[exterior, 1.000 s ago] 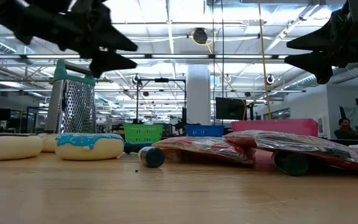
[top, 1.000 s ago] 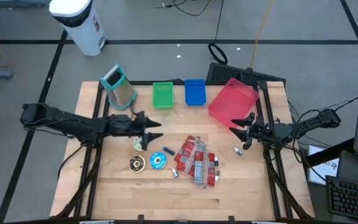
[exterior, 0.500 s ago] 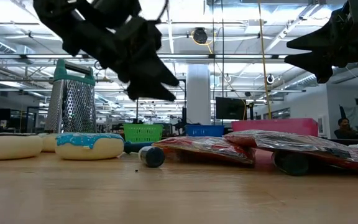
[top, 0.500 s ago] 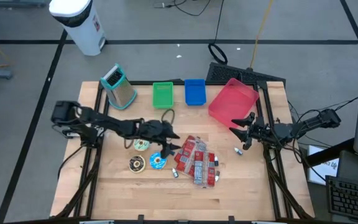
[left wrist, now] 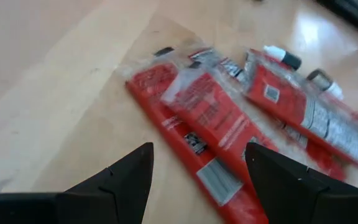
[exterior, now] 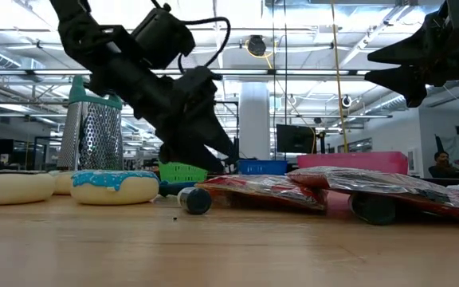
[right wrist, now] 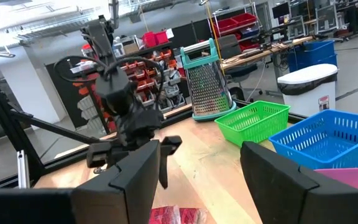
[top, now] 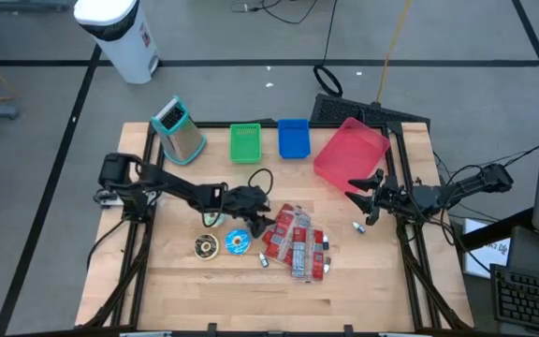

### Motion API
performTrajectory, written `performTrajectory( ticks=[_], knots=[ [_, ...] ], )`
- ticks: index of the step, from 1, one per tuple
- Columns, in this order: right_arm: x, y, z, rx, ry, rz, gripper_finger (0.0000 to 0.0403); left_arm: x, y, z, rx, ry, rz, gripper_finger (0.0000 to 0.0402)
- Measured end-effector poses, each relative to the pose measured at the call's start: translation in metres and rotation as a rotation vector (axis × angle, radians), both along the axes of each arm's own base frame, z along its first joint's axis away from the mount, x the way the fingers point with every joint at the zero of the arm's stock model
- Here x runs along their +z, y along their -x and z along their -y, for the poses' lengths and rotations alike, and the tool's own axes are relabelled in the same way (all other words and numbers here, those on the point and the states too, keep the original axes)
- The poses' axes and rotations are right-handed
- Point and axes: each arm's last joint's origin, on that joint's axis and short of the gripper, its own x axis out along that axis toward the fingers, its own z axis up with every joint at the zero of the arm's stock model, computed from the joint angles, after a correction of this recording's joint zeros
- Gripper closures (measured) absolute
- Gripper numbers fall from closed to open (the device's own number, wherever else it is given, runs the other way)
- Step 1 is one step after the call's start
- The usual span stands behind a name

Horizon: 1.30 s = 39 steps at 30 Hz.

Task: Pick & Place Food Item
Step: Put the middle red popcorn bag into the pink bin

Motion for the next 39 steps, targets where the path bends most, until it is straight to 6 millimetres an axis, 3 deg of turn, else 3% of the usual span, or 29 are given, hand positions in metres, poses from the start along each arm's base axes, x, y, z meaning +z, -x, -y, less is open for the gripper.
performTrajectory(
  ticks=[7,13,23,39],
  knots=[
    [0.000,0.000,0.000,0.000,0.003,-0.001,0.0190,-0.014,-0.024,0.002,-0.002,0.085,-0.037,0.0144],
    [0.000,0.000,0.000,0.000,0.001,-0.002,0.0190,-0.010,-0.042,0.002,-0.001,0.085,-0.016,0.0144],
    [0.000,0.000,0.000,0.000,0.001,-0.002,0.0190,0.004,-0.054,0.003,-0.034,0.110,0.037,0.0144],
    [0.000,0.000,0.000,0.000,0.001,-0.001,0.0190,-0.001,-0.050,0.001,0.039,0.069,-0.031,0.0144]
  ],
)
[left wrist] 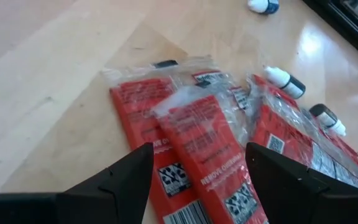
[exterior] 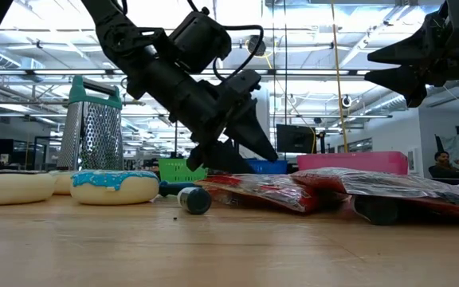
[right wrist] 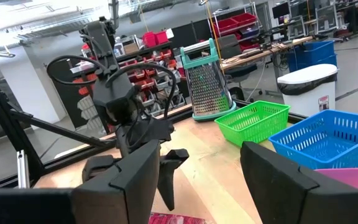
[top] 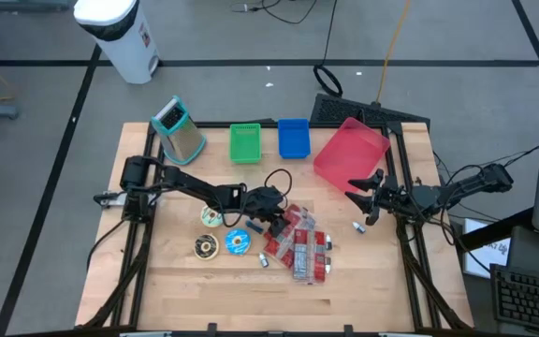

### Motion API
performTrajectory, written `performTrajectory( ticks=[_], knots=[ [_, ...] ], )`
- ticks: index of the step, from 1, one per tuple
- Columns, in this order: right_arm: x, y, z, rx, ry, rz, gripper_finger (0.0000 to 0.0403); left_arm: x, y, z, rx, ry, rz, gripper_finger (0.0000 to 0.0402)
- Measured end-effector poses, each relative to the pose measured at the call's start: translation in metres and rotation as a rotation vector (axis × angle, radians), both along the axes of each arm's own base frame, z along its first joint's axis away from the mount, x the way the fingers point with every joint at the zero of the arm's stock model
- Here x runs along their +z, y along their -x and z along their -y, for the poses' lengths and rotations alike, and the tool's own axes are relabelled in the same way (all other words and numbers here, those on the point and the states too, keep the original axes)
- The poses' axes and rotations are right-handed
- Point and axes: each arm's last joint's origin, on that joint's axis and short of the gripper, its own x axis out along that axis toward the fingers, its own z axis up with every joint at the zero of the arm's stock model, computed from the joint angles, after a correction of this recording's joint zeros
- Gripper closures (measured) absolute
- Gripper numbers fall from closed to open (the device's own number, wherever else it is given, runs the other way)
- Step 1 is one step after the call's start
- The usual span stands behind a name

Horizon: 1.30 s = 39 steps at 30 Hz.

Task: Pick & Place Food Item
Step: Put the middle red popcorn bag into the pink bin

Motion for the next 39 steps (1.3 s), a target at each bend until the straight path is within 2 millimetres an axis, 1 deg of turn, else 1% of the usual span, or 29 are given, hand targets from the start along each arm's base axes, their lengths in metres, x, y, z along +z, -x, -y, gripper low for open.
performTrajectory(
  ticks=[5,8,14,22,25,34,39],
  knots=[
    [0.0000,0.0000,0.0000,0.000,0.000,0.000,0.0190,-0.0047,-0.0002,0.0064,-0.011,0.012,-0.013,0.0144],
    [0.0000,0.0000,0.0000,0.001,0.000,0.000,0.0190,-0.0043,-0.0004,0.0093,-0.017,0.014,-0.007,0.0144],
    [0.0001,0.0000,0.0000,0.000,0.000,0.001,0.0190,-0.0017,-0.0023,0.0097,-0.022,0.048,0.024,0.0144],
    [0.0000,0.0000,0.0000,0.000,0.000,0.000,0.0190,-0.0024,-0.0017,0.0107,-0.045,0.059,0.015,0.0150],
    [0.0000,0.0000,0.0000,0.000,0.000,0.000,0.0190,-0.0028,-0.0014,0.0105,-0.046,0.057,0.009,0.0174],
    [0.0000,0.0000,0.0000,0.000,0.000,0.000,0.0190,-0.0045,-0.0003,0.0100,-0.079,-0.012,-0.005,0.0299],
    [0.0000,0.0000,0.0000,0.000,0.000,0.001,0.0190,-0.0047,-0.0001,0.0100,-0.091,-0.028,-0.006,0.0339]
  ],
)
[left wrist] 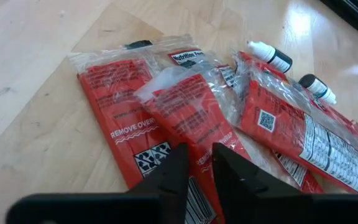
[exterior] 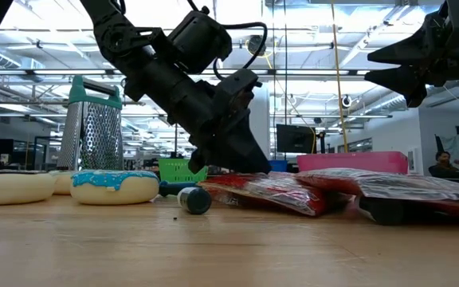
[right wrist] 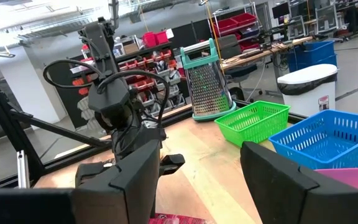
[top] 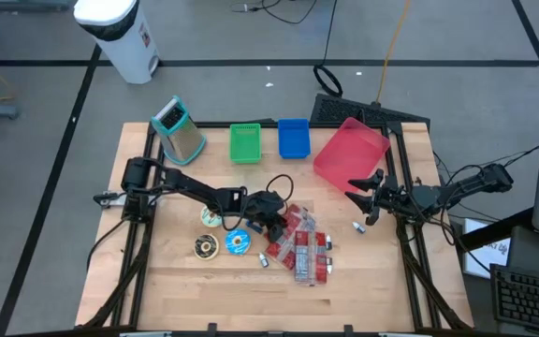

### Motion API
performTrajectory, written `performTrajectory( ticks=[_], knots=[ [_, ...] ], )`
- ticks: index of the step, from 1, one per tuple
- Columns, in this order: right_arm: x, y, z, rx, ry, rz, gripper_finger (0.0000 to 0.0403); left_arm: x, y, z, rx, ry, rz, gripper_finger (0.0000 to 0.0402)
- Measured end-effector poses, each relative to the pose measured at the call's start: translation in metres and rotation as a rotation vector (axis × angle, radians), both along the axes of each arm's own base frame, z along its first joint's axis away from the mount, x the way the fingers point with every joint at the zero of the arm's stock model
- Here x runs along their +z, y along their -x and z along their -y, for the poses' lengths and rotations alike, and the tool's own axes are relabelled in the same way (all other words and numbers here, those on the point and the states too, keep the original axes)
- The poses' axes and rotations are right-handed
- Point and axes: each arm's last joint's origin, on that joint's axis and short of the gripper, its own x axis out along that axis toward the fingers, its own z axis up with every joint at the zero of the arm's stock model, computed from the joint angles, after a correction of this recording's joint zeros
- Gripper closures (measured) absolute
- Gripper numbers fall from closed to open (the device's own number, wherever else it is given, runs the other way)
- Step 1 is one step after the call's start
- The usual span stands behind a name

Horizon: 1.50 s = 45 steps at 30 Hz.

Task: Pick & Place Food Item
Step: Put the middle red popcorn bag into the pink bin

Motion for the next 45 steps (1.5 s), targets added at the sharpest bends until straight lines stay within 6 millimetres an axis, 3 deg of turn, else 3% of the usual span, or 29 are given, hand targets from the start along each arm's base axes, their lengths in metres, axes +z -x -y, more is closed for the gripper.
performTrajectory(
  ticks=[5,9,21,29,37,45],
  knots=[
    [0.000,0.000,0.000,0.000,0.000,0.000,0.0190,0.000,0.000,0.001,0.025,0.018,-0.002,0.0362],
    [0.000,0.000,0.000,0.000,0.000,0.000,0.0190,0.000,0.000,0.000,0.069,0.026,-0.011,0.0358],
    [0.000,0.000,0.000,0.000,0.000,0.000,0.0190,0.001,-0.001,0.000,0.064,0.047,0.014,0.0186],
    [0.000,0.000,0.000,0.000,-0.001,-0.003,0.0190,-0.020,-0.009,0.002,0.047,0.086,0.043,0.0142],
    [-0.001,-0.001,0.000,0.000,0.002,-0.013,0.0190,-0.023,-0.009,0.001,0.042,0.078,0.043,0.0168],
    [-0.001,-0.001,0.000,0.000,0.005,-0.016,0.0190,-0.023,-0.009,0.001,0.012,0.059,0.050,0.0281]
  ],
)
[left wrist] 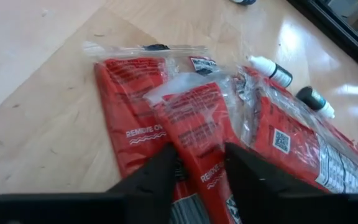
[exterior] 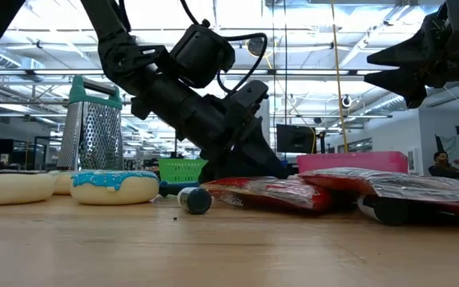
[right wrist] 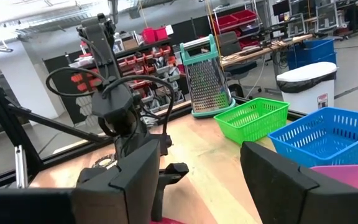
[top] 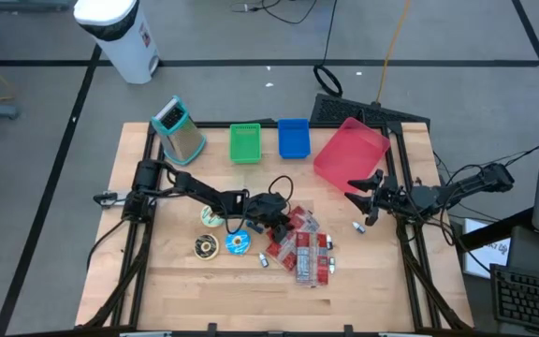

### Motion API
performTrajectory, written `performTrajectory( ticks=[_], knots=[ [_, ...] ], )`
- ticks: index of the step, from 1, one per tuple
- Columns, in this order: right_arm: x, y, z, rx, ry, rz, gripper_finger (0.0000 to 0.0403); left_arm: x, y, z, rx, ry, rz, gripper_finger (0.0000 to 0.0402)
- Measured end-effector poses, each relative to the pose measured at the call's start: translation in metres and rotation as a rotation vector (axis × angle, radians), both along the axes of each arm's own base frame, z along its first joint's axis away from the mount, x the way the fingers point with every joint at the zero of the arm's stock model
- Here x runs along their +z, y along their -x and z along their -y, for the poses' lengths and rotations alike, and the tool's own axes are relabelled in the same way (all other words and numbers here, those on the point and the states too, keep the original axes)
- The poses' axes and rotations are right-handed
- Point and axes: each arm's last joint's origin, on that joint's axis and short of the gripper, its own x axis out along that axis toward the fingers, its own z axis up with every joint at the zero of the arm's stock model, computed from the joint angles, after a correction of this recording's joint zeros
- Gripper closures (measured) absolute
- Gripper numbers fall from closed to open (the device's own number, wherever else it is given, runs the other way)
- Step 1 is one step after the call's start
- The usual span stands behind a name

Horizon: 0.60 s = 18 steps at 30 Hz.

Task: Pick & Place Food Item
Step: Put the middle red popcorn bag into the pink bin

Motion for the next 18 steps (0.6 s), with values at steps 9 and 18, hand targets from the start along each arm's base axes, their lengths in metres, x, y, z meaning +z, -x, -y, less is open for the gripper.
performTrajectory(
  ticks=[9,18],
  knots=[
    [0.000,0.000,0.000,0.001,-0.006,0.002,0.0190,0.010,0.001,-0.007,-0.057,-0.042,0.033,0.0393],
    [0.000,0.000,0.000,0.000,0.000,0.000,0.0190,0.056,0.007,-0.009,-0.123,-0.222,0.145,0.0399]
  ],
)
